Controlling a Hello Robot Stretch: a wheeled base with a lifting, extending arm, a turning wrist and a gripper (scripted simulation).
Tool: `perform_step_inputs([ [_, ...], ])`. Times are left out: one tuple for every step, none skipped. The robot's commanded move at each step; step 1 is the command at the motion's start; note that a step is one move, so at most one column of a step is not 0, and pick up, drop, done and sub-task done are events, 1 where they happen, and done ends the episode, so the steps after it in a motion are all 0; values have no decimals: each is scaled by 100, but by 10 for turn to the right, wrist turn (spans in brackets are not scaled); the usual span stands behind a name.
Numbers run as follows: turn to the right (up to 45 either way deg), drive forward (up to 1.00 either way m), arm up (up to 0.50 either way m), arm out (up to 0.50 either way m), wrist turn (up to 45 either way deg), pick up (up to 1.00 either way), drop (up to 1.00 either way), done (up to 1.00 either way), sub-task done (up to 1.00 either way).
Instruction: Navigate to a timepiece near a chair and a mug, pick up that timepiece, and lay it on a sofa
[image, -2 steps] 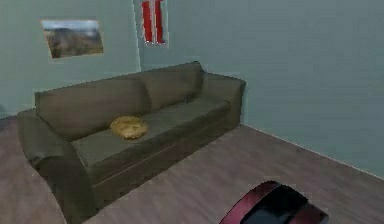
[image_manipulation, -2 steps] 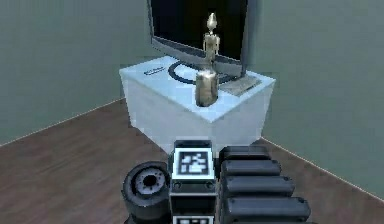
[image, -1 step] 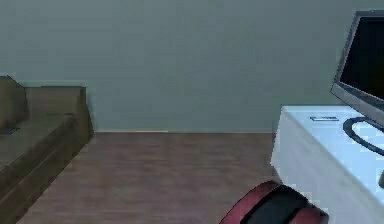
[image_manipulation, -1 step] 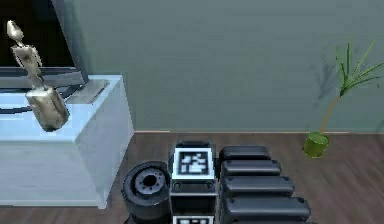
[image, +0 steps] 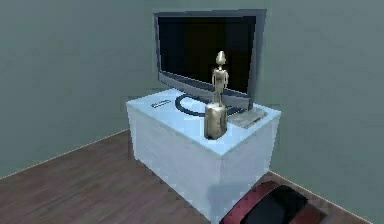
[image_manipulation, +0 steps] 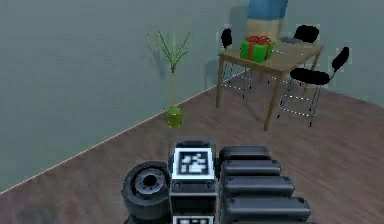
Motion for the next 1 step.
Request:
perform_step_inputs([
  [0,25,0,0,0,0,0,0,0],
])
